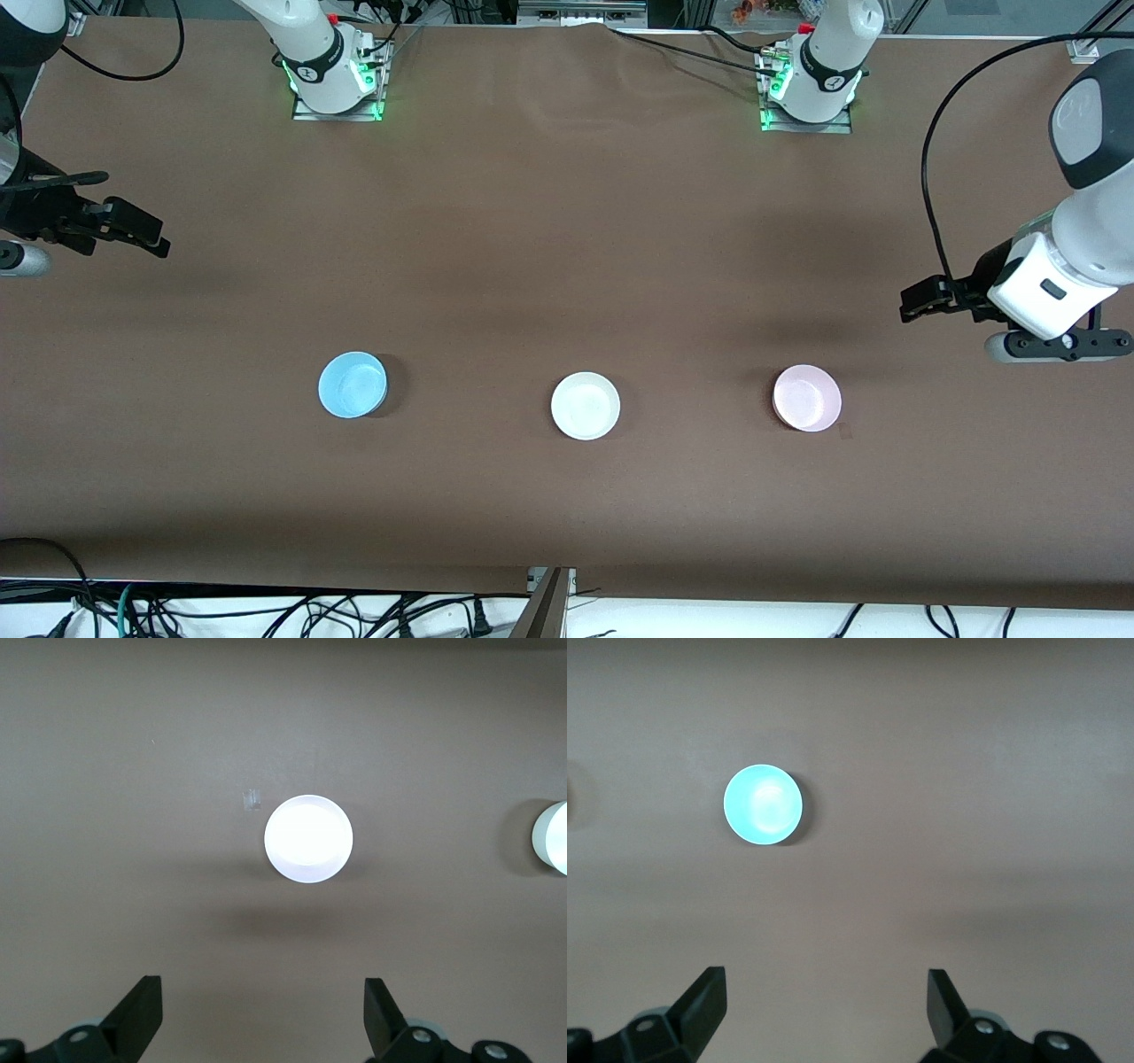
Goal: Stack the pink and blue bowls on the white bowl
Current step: 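Move the left gripper toward the pink bowl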
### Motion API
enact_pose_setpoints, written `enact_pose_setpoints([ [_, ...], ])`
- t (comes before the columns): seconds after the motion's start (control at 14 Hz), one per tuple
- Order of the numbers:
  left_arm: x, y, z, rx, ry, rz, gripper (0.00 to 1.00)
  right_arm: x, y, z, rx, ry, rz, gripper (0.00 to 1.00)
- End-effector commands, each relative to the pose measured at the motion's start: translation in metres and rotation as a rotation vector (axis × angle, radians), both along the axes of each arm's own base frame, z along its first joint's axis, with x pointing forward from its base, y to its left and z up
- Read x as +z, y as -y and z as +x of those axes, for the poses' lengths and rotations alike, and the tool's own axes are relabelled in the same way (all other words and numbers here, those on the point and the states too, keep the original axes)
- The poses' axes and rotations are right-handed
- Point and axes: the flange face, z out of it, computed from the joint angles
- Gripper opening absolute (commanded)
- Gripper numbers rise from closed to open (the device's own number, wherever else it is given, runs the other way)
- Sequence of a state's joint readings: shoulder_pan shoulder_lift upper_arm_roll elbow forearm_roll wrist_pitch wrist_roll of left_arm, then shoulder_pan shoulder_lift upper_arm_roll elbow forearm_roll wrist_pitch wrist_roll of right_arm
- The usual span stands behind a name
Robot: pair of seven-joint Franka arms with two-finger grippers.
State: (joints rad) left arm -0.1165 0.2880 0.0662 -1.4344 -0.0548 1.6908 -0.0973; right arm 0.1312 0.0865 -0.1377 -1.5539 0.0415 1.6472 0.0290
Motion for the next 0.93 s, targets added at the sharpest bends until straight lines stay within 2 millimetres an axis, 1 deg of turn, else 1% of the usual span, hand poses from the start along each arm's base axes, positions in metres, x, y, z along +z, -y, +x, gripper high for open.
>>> enact_pose_setpoints([
  [0.0,-0.019,-0.005,0.009,0.001,-0.013,0.023,1.00,0.006,-0.001,0.002,0.007,0.012,0.013,1.00],
  [0.07,-0.026,-0.009,0.011,0.001,-0.018,0.022,1.00,0.006,0.000,0.002,0.004,0.012,0.013,1.00],
  [0.14,-0.030,-0.023,0.013,0.023,-0.018,0.019,1.00,0.005,-0.001,0.003,0.006,0.010,0.013,1.00],
  [0.21,-0.032,-0.027,0.014,0.028,-0.021,0.016,1.00,0.006,-0.001,0.002,0.006,0.012,0.013,1.00],
  [0.64,-0.085,-0.028,0.036,0.029,0.007,0.031,1.00,0.006,-0.001,0.002,0.006,0.012,0.013,1.00],
  [0.86,-0.118,-0.027,0.049,0.027,0.023,0.035,1.00,0.006,-0.002,0.002,0.007,0.012,0.013,1.00],
])
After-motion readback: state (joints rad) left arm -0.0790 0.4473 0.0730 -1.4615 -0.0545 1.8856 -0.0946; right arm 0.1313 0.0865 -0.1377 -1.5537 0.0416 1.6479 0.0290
